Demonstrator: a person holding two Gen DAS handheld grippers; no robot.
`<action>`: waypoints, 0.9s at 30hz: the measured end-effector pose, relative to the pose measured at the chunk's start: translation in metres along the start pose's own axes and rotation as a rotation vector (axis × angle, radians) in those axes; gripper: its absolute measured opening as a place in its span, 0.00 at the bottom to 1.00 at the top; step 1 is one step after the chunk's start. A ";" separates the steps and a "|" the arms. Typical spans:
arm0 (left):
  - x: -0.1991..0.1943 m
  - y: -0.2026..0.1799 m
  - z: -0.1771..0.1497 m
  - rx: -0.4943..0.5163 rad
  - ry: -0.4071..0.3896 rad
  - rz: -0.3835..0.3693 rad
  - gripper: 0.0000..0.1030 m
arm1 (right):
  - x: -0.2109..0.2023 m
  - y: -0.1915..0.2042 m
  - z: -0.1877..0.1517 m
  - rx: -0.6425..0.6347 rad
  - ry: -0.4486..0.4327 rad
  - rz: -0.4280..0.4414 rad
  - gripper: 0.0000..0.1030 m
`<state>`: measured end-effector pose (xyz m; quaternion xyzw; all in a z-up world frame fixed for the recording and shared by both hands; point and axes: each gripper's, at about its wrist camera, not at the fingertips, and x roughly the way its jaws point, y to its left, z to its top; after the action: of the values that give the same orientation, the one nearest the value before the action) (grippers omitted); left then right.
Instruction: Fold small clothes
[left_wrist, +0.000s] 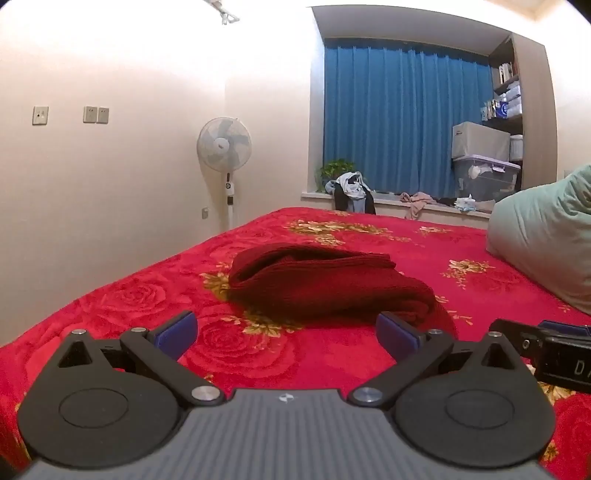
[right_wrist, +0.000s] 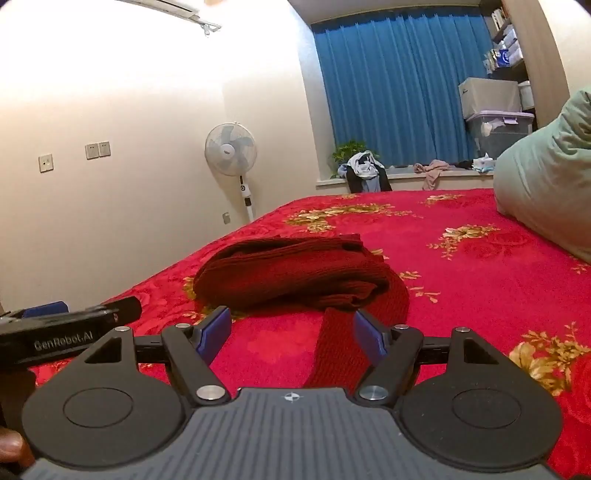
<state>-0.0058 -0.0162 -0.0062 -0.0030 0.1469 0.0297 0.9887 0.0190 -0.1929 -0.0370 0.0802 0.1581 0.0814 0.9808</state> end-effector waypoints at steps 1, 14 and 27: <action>-0.001 -0.001 0.000 -0.003 0.004 -0.009 1.00 | 0.000 -0.001 0.000 0.007 0.006 0.007 0.72; 0.007 0.002 -0.002 -0.005 0.053 -0.003 1.00 | -0.003 0.001 -0.002 -0.015 0.007 0.028 0.72; 0.011 0.006 -0.002 -0.016 0.054 0.014 1.00 | -0.001 -0.001 -0.004 -0.011 0.014 0.028 0.73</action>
<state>0.0033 -0.0095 -0.0111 -0.0106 0.1731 0.0378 0.9841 0.0169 -0.1939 -0.0403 0.0765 0.1635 0.0964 0.9788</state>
